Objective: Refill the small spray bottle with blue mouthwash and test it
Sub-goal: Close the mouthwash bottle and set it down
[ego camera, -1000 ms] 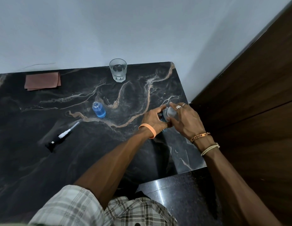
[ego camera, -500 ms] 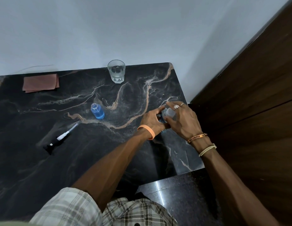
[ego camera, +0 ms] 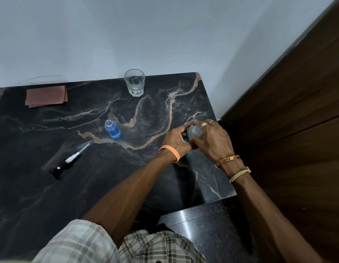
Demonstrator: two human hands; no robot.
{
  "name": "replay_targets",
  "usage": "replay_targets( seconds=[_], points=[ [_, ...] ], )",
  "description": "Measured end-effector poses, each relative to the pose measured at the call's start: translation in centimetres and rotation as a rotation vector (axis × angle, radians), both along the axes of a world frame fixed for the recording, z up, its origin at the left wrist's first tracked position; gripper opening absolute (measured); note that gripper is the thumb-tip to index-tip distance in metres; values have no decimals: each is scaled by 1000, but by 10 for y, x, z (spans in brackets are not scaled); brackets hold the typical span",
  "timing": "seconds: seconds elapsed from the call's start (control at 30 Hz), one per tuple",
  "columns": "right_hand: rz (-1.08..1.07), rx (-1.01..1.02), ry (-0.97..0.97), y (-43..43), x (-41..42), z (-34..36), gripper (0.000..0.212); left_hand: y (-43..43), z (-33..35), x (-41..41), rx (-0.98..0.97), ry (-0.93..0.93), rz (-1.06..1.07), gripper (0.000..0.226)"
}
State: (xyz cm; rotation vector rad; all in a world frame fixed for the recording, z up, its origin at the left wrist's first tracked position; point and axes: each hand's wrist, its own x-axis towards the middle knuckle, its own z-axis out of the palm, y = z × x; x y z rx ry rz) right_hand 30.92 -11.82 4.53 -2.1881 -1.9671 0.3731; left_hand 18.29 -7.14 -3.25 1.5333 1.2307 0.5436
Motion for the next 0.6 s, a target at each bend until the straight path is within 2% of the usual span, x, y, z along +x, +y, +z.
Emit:
replay_targets(
  seconds=[0.13, 0.27, 0.37, 0.5, 0.6],
  points=[
    [15, 47, -3, -2, -3, 0, 37, -1, -1, 1, -5, 0, -3, 81],
    [9, 11, 19, 0, -3, 2, 48, 0, -1, 2, -8, 1, 5, 82],
    [38, 52, -1, -1, -5, 2, 34, 1, -3, 2, -8, -11, 2, 81],
    [11, 5, 10, 2, -6, 4, 39, 1, -6, 2, 5, -1, -2, 80],
    [43, 21, -23, 2, -8, 4, 28, 1, -4, 1, 14, 1, -11, 77]
  ],
)
